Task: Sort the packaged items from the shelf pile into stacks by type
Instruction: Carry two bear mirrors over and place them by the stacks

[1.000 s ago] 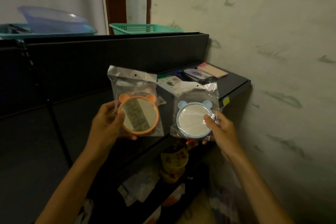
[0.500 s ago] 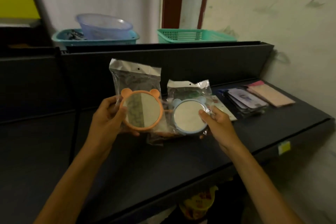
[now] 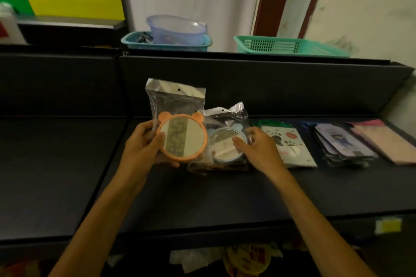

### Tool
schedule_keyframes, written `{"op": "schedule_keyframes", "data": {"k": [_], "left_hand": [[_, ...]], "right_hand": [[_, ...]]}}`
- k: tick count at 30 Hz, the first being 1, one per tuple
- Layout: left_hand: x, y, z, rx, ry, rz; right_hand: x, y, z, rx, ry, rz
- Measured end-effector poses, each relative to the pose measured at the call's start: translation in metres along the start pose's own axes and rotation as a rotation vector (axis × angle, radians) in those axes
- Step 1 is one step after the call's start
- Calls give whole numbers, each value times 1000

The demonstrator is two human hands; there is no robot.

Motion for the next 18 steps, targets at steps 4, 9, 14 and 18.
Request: {"op": "schedule_keyframes", "data": {"k": [4,9,14,18], "left_hand": [[3,6,-11,-11,1,0],[8,4,-29,10,-18,28],[17,-7,-50,30,-120,36],[27,-19,-70,32,-251,37]], "right_hand": [[-5,-2,15,-55,270,61],[-8,-5,40,-31,538,194],[-11,-3,54,23,582,236],[-12,-4,60,6,575,243]]}}
Point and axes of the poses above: each hand's wrist, its own y-axis away from the middle knuckle, its own z-axis out of the back of the hand, x = y × z, the point moved 5 cm from there along -y, towards the middle knuckle, and after that the axes turned 1 degree about y, right-handed, at the moved point
